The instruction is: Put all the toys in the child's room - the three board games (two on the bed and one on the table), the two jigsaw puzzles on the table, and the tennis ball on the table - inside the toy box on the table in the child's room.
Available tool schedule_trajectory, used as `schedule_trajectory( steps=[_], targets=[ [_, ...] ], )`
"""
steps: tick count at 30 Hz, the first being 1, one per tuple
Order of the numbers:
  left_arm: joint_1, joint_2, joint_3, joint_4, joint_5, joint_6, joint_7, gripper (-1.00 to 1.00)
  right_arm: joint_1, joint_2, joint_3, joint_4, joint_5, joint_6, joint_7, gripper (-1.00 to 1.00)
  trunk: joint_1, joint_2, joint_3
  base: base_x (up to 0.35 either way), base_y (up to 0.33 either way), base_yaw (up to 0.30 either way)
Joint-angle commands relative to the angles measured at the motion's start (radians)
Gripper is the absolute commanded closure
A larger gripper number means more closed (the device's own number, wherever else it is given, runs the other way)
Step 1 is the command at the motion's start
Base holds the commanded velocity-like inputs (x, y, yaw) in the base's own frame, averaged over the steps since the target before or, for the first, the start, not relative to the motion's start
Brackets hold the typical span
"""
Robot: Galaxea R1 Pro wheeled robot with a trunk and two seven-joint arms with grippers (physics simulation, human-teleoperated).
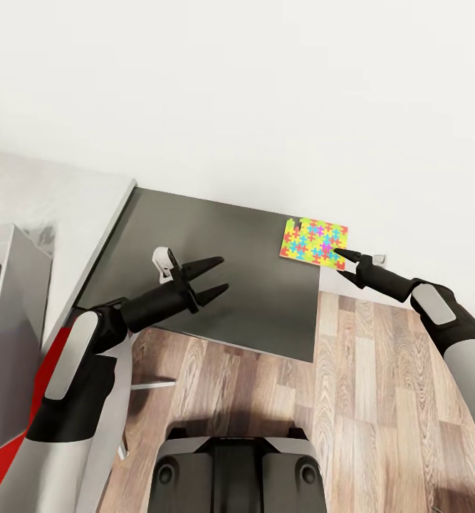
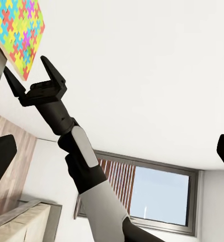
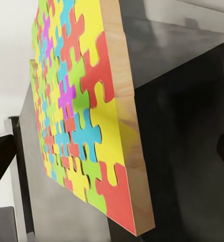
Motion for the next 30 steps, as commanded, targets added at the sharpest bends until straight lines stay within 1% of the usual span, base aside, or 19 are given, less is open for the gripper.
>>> schedule_trajectory(
  steps=[1,30],
  targets=[
    [-0.001,0.0,-0.001,-0.001,0.011,0.001,0.01,-1.0,-0.001,-0.001,0.004,0.001,-0.004,0.001,0.002,-1.0,0.001,-0.002,-0.001,0.0,0.0,0.012],
    [-0.001,-0.001,-0.002,-0.001,0.011,0.0,0.013,-1.0,0.0,-0.001,0.004,0.001,-0.004,0.001,0.002,-1.0,0.001,-0.002,-0.001,0.0,0.0,0.008]
  ],
)
